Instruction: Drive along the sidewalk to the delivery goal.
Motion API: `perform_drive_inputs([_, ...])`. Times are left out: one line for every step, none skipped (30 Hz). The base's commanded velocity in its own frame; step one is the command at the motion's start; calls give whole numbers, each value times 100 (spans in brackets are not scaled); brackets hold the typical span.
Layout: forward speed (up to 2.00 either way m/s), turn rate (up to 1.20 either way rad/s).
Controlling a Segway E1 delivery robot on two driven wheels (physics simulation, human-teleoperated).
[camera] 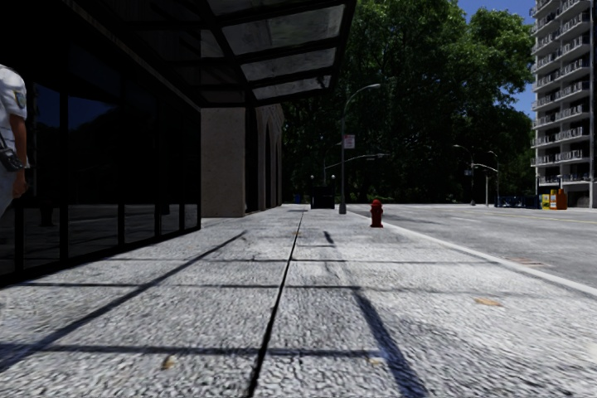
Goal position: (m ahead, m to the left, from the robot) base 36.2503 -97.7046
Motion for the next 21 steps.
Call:
perform_drive_inputs([200,0])
perform_drive_inputs([200,0])
perform_drive_inputs([200,0])
perform_drive_inputs([200,0])
perform_drive_inputs([200,0])
perform_drive_inputs([200,0])
perform_drive_inputs([200,0])
perform_drive_inputs([200,0])
perform_drive_inputs([200,0])
perform_drive_inputs([200,0])
perform_drive_inputs([200,0])
perform_drive_inputs([200,0])
perform_drive_inputs([200,0])
perform_drive_inputs([200,0])
perform_drive_inputs([200,0])
perform_drive_inputs([200,0])
perform_drive_inputs([200,0])
perform_drive_inputs([200,0])
perform_drive_inputs([200,0])
perform_drive_inputs([200,0])
perform_drive_inputs([200,0])
